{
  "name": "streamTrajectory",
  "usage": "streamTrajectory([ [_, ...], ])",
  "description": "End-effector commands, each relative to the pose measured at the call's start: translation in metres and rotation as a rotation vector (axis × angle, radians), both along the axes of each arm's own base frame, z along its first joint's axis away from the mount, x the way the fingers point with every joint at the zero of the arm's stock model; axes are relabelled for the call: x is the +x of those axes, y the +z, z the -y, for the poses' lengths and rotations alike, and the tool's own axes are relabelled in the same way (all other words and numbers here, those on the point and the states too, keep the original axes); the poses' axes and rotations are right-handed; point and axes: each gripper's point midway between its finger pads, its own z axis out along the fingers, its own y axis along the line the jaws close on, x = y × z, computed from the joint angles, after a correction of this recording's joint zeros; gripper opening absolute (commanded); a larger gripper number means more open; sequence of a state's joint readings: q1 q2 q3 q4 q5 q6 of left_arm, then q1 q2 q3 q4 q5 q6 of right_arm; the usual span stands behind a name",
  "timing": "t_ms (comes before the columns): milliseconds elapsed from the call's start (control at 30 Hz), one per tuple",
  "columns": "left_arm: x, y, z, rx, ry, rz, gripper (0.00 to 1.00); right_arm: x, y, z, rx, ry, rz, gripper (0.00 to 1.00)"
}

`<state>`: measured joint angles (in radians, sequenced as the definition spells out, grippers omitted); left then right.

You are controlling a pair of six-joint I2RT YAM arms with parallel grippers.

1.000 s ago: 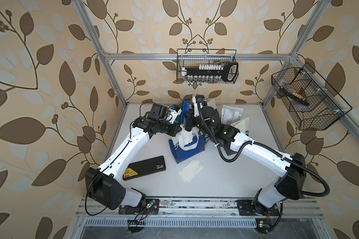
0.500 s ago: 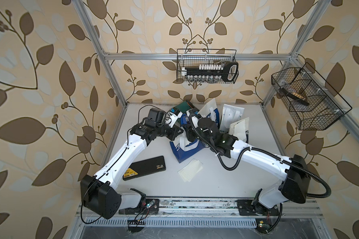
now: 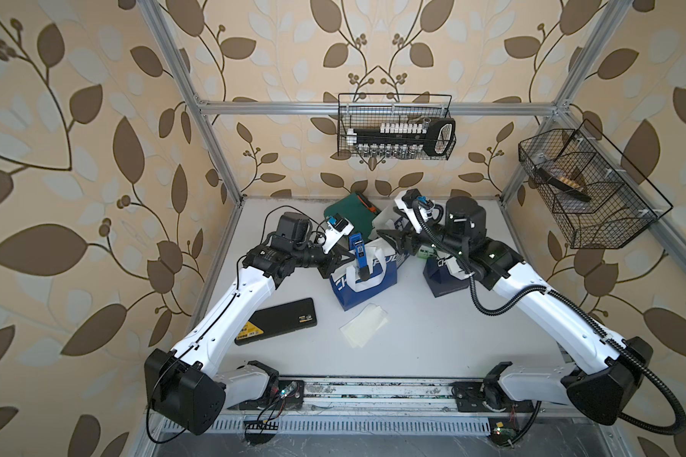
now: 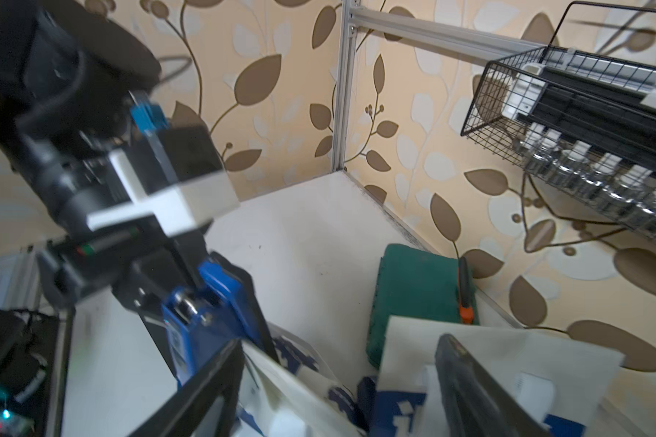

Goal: Staple the receipts to the bags
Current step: Place the stapler in the takeout bag, then staple the receipt to the takeout bag.

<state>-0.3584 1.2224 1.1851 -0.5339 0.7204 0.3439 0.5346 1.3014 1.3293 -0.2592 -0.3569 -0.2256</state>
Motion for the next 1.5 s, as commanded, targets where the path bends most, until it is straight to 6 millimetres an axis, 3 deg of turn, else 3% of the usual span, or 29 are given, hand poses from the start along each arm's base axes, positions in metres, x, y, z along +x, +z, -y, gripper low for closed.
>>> streamTrajectory([
  [0,-0.018,0.068,0.006,-0.070,-0.147,0.249,0.00,-0.052,-0.013,-0.013,-0.159,0.338,0.032,0.80],
  [133,-0.025,0.066,0.005,-0.033,-0.184,0.260,0.00,-0.052,-0.023,-0.019,-0.260,0.428,0.041,0.80],
  [333,-0.035,0.064,0.005,-0.016,-0.211,0.267,0.00,-0.066,-0.013,-0.039,-0.266,0.529,0.050,0.86],
  [600,-0.040,0.066,0.012,-0.005,-0.234,0.295,0.00,-0.105,-0.052,-0.080,-0.341,0.681,-0.017,0.88],
  [1033,-0.050,0.094,0.016,-0.038,-0.241,0.402,0.00,-0.078,-0.090,-0.094,-0.329,0.577,-0.073,0.80],
  [1100,-0.053,0.096,0.019,-0.034,-0.250,0.416,0.00,-0.074,-0.097,-0.096,-0.341,0.567,-0.084,0.76],
  [1167,-0.055,0.098,0.021,-0.030,-0.255,0.429,0.00,-0.072,-0.102,-0.098,-0.342,0.563,-0.094,0.64],
  [1233,-0.056,0.099,0.022,-0.024,-0.257,0.439,0.00,-0.071,-0.104,-0.101,-0.331,0.565,-0.111,0.39],
  [1300,-0.056,0.098,0.023,-0.021,-0.257,0.443,0.00,-0.073,-0.103,-0.103,-0.322,0.576,-0.124,0.08],
  [1333,-0.055,0.097,0.023,-0.015,-0.254,0.444,0.00,-0.075,-0.103,-0.104,-0.319,0.585,-0.129,0.00],
  [1467,-0.054,0.097,0.023,-0.012,-0.245,0.451,0.00,-0.080,-0.097,-0.102,-0.309,0.606,-0.107,0.00],
])
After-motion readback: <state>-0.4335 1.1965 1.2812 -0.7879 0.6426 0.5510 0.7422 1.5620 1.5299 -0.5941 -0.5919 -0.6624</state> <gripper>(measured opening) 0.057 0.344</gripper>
